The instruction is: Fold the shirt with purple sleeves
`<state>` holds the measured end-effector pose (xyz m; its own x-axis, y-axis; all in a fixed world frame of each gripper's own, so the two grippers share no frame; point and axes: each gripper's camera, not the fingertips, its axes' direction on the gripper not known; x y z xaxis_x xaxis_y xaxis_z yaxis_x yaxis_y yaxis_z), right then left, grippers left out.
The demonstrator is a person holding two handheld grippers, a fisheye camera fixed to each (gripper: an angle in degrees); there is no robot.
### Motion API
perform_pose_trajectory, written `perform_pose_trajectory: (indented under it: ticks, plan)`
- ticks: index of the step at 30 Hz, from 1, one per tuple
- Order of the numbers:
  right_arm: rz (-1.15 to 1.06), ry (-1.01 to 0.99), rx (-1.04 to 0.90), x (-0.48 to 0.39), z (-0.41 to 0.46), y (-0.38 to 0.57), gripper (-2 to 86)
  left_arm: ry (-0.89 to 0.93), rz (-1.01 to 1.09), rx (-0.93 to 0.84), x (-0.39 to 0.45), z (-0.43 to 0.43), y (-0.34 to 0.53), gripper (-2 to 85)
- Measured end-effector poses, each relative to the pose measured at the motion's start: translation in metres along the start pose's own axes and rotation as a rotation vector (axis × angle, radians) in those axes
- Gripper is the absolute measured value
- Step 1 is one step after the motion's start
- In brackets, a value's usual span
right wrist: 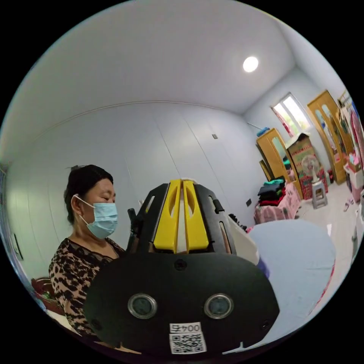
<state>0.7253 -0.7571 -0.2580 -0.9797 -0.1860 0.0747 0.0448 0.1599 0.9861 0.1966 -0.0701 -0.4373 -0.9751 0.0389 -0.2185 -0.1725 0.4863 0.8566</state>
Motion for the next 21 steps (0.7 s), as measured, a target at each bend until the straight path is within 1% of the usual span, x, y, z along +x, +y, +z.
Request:
perform_pose_trajectory:
  ticks: [3, 5, 8, 10, 11, 13, 15, 16, 18, 20, 21]
  plan:
    - [-0.05, 0.038, 0.007, -0.018, 0.005, -0.007, -0.7, 0.021, -0.044, -0.007, -0.003, -0.003, -0.024, 0.6]
    - [-0.028, 0.064, 0.01, -0.007, 0.013, -0.002, -0.7, 0.047, -0.096, -0.046, -0.018, 0.01, -0.026, 0.6]
    - [0.072, 0.114, -0.008, 0.047, 0.035, 0.014, -0.7, 0.101, -0.226, -0.142, -0.058, 0.053, -0.007, 0.6]
    - [0.201, 0.197, -0.047, 0.116, 0.058, 0.035, -0.7, 0.148, -0.33, -0.248, -0.1, 0.102, 0.022, 0.6]
    - [0.235, 0.212, -0.058, 0.136, 0.065, 0.041, -0.7, 0.146, -0.36, -0.262, -0.11, 0.114, 0.03, 0.6]
    - [0.379, 0.278, -0.081, 0.21, 0.091, 0.063, -0.6, 0.121, -0.472, -0.337, -0.153, 0.167, 0.064, 0.5]
    - [0.446, 0.301, -0.077, 0.253, 0.109, 0.065, -0.6, 0.1, -0.55, -0.335, -0.182, 0.199, 0.081, 0.5]
    - [0.458, 0.326, -0.046, 0.27, 0.119, 0.055, -0.6, 0.053, -0.563, -0.344, -0.196, 0.216, 0.08, 0.4]
    - [0.434, 0.331, -0.006, 0.279, 0.137, 0.02, -0.6, 0.023, -0.538, -0.312, -0.21, 0.233, 0.057, 0.4]
    - [0.364, 0.345, 0.027, 0.269, 0.155, -0.028, -0.6, -0.044, -0.424, -0.276, -0.208, 0.241, 0.012, 0.5]
    - [0.289, 0.363, 0.038, 0.254, 0.167, -0.063, -0.6, -0.088, -0.319, -0.249, -0.202, 0.241, -0.022, 0.5]
